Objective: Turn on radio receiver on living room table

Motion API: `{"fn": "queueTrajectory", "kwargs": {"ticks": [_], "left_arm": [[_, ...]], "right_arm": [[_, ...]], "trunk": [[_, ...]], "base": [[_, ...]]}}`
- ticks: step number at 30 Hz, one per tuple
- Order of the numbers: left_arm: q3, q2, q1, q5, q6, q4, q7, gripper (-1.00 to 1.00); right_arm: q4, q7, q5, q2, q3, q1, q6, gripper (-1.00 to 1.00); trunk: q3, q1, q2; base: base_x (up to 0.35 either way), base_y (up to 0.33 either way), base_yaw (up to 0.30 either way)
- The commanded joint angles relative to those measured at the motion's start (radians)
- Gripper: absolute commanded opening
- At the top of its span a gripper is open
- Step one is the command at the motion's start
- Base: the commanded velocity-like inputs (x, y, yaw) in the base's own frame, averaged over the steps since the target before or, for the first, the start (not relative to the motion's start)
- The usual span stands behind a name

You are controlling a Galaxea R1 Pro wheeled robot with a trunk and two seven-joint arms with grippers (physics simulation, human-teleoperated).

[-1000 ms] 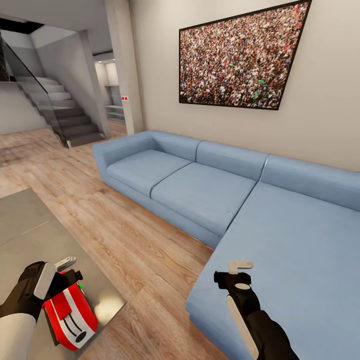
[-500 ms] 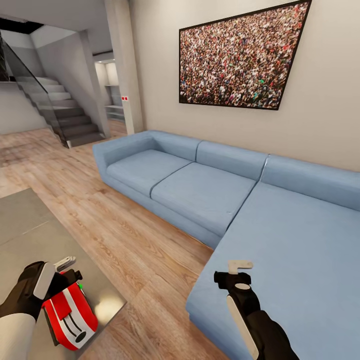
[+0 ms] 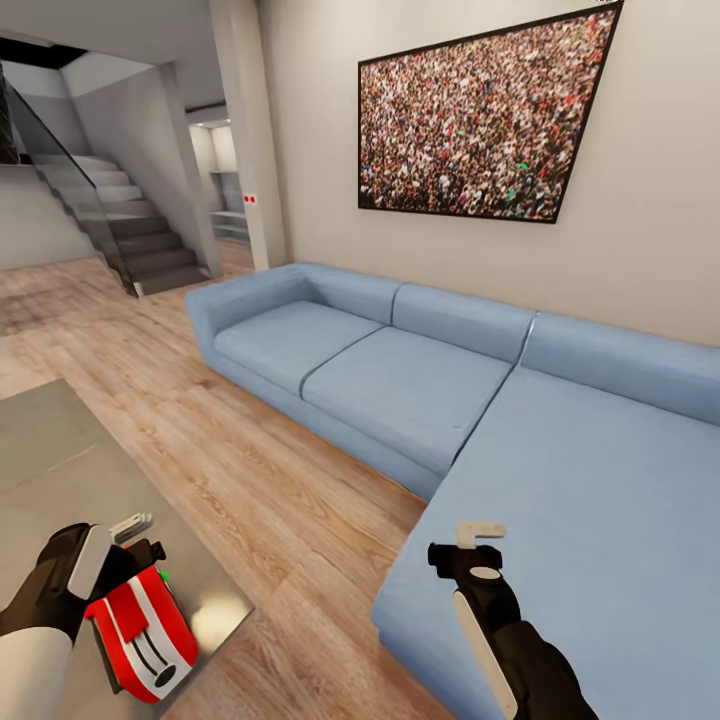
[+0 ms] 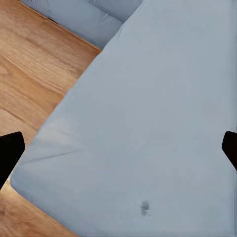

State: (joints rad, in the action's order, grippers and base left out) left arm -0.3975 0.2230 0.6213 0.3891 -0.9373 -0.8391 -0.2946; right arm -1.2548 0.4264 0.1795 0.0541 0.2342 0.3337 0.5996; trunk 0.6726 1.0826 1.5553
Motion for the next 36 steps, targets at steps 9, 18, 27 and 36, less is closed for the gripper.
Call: {"fn": "queueTrajectory", "kwargs": {"ticks": [9, 18, 27, 36], "left_arm": [[0.000, 0.001, 0.000, 0.001, 0.000, 0.000, 0.000, 1.00], [-0.001, -0.001, 0.000, 0.001, 0.000, 0.000, -0.001, 1.00], [-0.001, -0.001, 0.000, 0.001, 0.000, 0.000, -0.001, 1.00], [-0.003, -0.001, 0.000, 0.001, 0.000, 0.000, -0.001, 1.00]], "right_arm": [[0.000, 0.000, 0.001, 0.000, 0.000, 0.000, 0.000, 1.00], [0.000, 0.000, 0.001, 0.000, 0.000, -0.001, 0.000, 1.00], [0.000, 0.000, 0.000, 0.000, 0.000, 0.000, 0.000, 1.00], [-0.002, 0.000, -0.005, 0.001, 0.000, 0.000, 0.131, 1.00]], "trunk": [[-0.028, -0.035, -0.063], [-0.056, -0.069, -0.126], [-0.085, -0.104, -0.189], [-0.113, -0.138, -0.252]], "base": [[0.000, 0.000, 0.000], [0.000, 0.000, 0.000], [0.000, 0.000, 0.000], [0.000, 0.000, 0.000]]}}
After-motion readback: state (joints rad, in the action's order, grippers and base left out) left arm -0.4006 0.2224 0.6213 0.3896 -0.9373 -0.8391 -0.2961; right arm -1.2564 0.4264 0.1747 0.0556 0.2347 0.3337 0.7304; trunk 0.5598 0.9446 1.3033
